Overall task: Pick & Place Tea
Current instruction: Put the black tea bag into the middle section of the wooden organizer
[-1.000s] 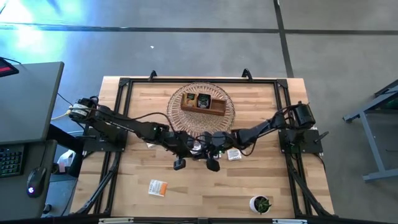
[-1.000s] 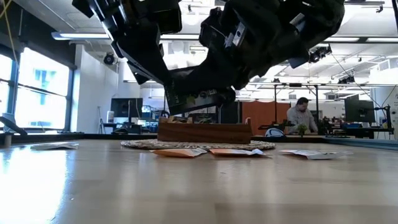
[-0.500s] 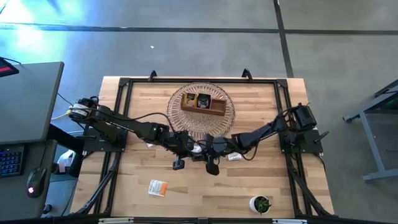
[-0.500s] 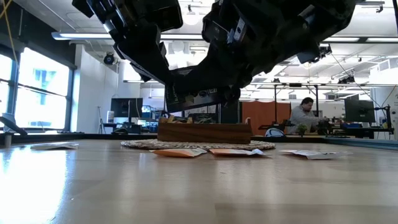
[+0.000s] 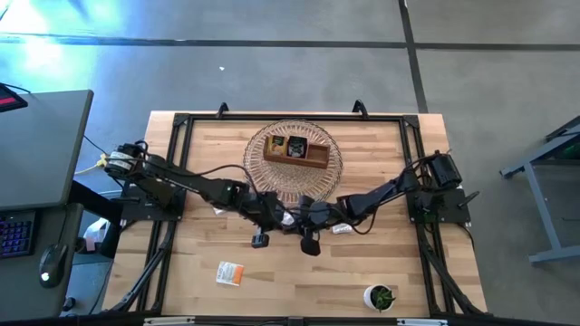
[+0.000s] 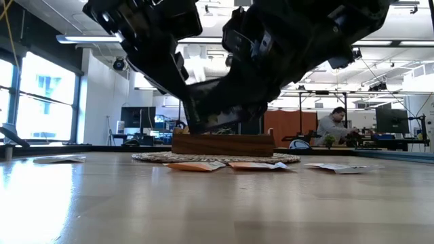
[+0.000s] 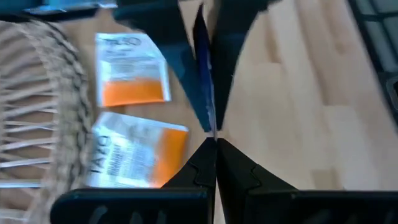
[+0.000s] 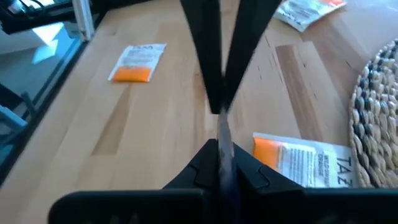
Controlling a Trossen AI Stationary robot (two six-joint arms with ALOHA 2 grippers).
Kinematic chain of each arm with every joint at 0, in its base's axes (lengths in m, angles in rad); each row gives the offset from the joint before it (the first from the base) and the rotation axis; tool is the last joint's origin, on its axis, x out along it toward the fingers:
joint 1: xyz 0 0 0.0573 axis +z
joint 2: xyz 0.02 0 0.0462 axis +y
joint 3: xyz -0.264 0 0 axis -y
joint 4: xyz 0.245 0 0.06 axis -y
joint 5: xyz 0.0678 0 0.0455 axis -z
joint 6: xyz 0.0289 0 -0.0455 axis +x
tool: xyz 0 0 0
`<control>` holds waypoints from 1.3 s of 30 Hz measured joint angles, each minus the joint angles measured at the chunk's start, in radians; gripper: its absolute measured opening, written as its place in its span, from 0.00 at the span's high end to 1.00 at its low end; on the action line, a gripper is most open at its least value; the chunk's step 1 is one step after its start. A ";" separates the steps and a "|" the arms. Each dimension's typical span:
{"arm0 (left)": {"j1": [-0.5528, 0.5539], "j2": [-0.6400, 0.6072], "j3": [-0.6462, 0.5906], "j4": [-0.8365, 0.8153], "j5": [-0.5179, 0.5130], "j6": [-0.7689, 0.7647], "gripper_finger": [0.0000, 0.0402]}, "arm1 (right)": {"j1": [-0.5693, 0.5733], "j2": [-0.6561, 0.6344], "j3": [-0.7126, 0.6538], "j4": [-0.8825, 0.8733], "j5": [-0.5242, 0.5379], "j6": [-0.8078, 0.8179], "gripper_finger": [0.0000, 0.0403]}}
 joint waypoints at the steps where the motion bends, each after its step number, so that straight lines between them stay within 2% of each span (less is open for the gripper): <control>1: 0.000 0.001 0.000 0.005 -0.029 0.000 1.00 | 0.000 0.000 0.000 -0.009 0.007 -0.001 0.98; 4: -0.001 0.001 0.000 0.005 -0.087 -0.057 1.00 | -0.002 -0.002 0.001 -0.032 0.020 -0.001 0.99; 9: 0.000 0.001 0.000 0.020 -0.069 -0.098 1.00 | -0.001 -0.001 0.001 -0.037 0.018 -0.001 0.95; 14: 0.000 0.001 0.000 0.021 -0.068 -0.113 1.00 | -0.001 -0.001 0.001 -0.039 0.025 -0.002 0.97; 18: 0.000 0.001 0.000 0.025 -0.085 -0.095 1.00 | -0.001 -0.001 0.000 -0.039 0.027 -0.002 0.99; 22: 0.000 0.000 0.000 0.028 -0.088 -0.030 0.99 | -0.001 -0.001 0.000 -0.040 0.033 -0.003 0.96; 25: 0.000 -0.002 0.000 0.027 -0.091 0.010 0.93 | 0.000 0.002 -0.002 -0.048 0.035 -0.011 0.95; 29: 0.000 0.027 0.000 0.026 -0.091 0.033 0.81 | 0.000 0.002 -0.002 -0.058 0.036 -0.014 0.98; 34: 0.000 0.029 0.001 0.017 -0.068 -0.027 0.65 | 0.001 0.002 -0.002 -0.082 0.094 -0.013 0.98; 39: 0.000 0.029 0.001 -0.024 -0.048 -0.098 0.60 | 0.004 0.002 -0.002 -0.066 0.175 -0.085 0.99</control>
